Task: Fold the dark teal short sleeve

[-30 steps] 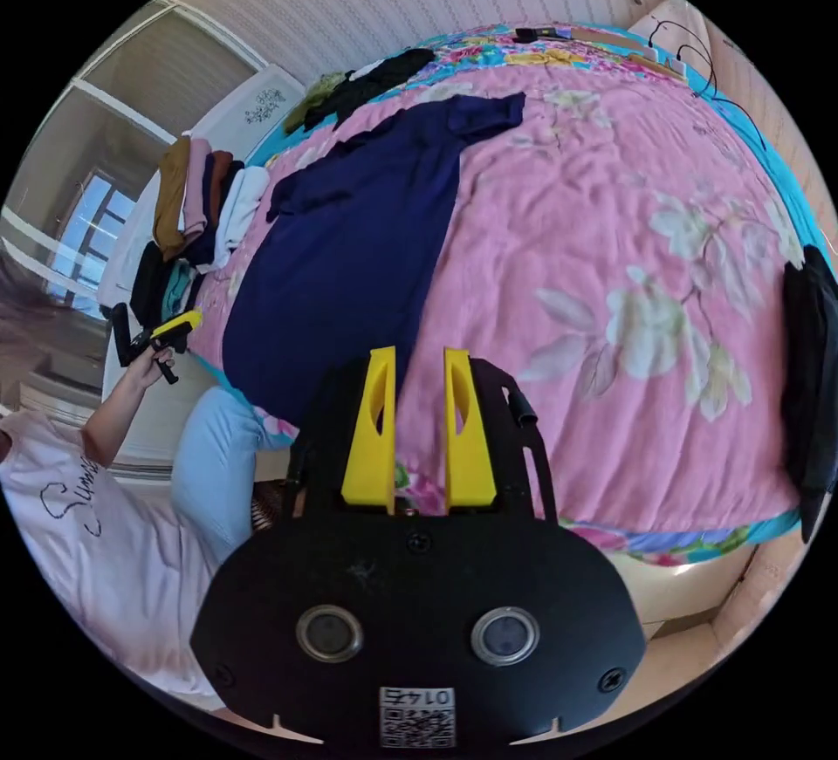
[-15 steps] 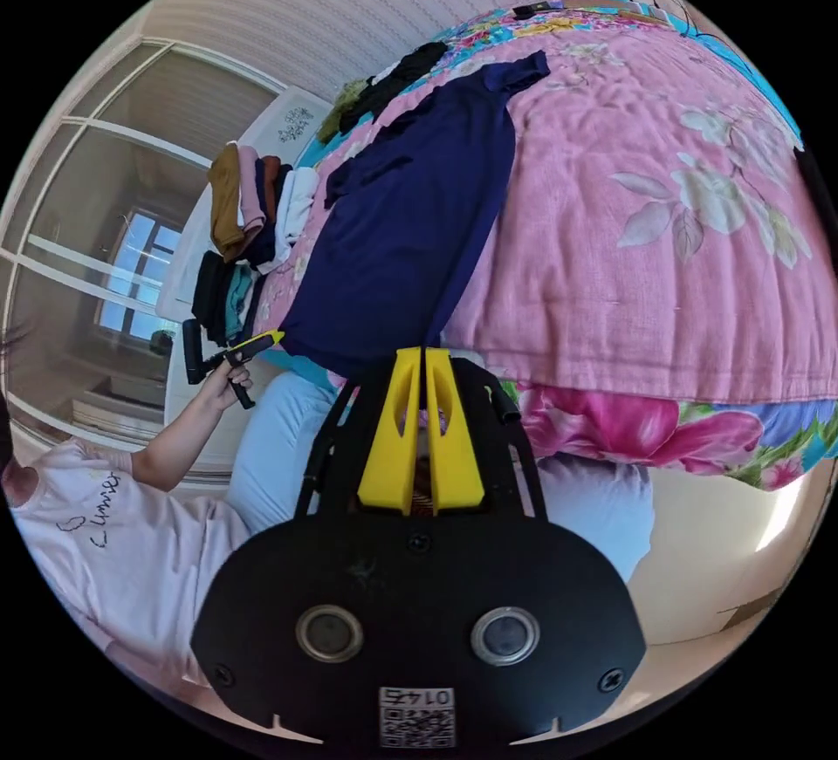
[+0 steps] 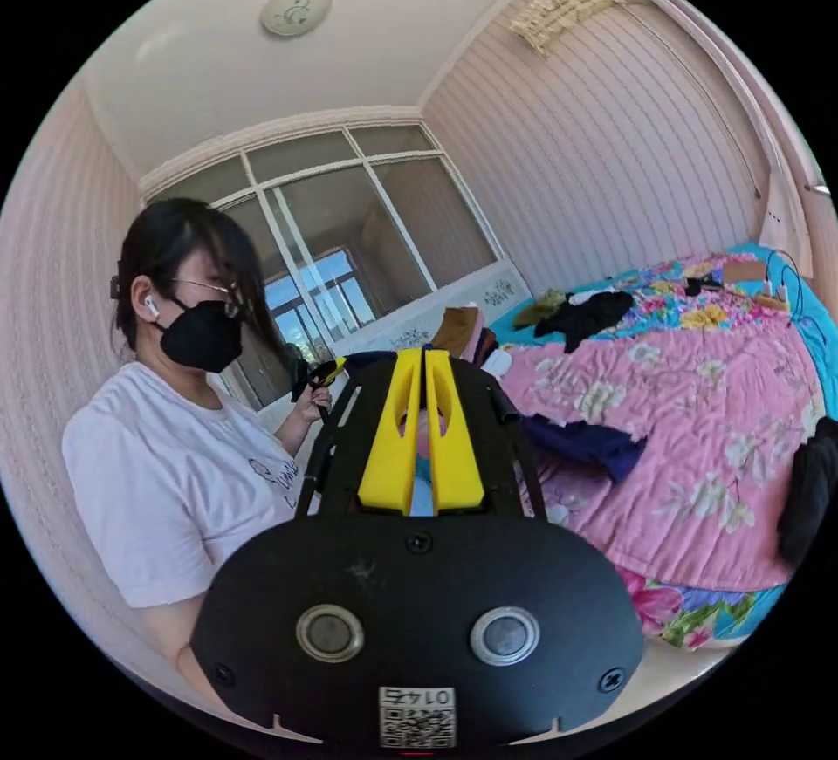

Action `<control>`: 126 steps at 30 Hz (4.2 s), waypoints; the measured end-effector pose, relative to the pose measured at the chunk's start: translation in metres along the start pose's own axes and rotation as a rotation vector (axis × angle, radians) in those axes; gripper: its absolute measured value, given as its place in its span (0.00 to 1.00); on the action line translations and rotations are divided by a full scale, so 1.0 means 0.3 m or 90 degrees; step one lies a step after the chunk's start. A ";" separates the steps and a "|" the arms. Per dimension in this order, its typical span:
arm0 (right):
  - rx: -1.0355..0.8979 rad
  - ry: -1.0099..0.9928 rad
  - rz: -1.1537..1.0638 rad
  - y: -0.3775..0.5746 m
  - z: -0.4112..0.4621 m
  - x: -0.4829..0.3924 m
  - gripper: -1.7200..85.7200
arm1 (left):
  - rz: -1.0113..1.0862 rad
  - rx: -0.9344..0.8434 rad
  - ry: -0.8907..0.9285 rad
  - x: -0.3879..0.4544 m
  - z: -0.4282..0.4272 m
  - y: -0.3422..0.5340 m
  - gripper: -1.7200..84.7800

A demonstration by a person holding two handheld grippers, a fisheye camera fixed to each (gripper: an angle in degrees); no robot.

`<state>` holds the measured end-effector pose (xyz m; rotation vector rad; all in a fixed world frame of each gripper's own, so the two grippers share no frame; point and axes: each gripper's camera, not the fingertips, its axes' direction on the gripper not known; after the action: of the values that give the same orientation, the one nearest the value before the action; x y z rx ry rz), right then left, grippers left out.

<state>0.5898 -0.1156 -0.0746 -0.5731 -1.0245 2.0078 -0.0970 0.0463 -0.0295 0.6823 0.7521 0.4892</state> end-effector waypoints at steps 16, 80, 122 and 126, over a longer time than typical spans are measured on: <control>-0.165 0.211 0.178 -0.597 0.356 0.709 0.02 | -0.104 -0.113 -0.208 -0.522 0.632 -0.429 0.01; -0.612 0.231 0.474 0.689 0.511 1.612 0.02 | -0.261 -0.755 -0.229 -0.740 1.128 0.482 0.01; -0.217 0.278 0.544 -0.061 0.422 2.599 0.10 | 0.105 -0.778 -0.143 -0.886 3.514 -0.312 0.01; -0.233 0.257 0.555 -0.109 0.389 2.615 0.10 | 0.047 -0.723 -0.152 -0.942 3.386 -0.390 0.01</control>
<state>0.0677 0.4789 -0.0108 -1.7866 -0.9717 2.2522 0.5062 -0.5971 0.5604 -0.2979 0.1385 0.7792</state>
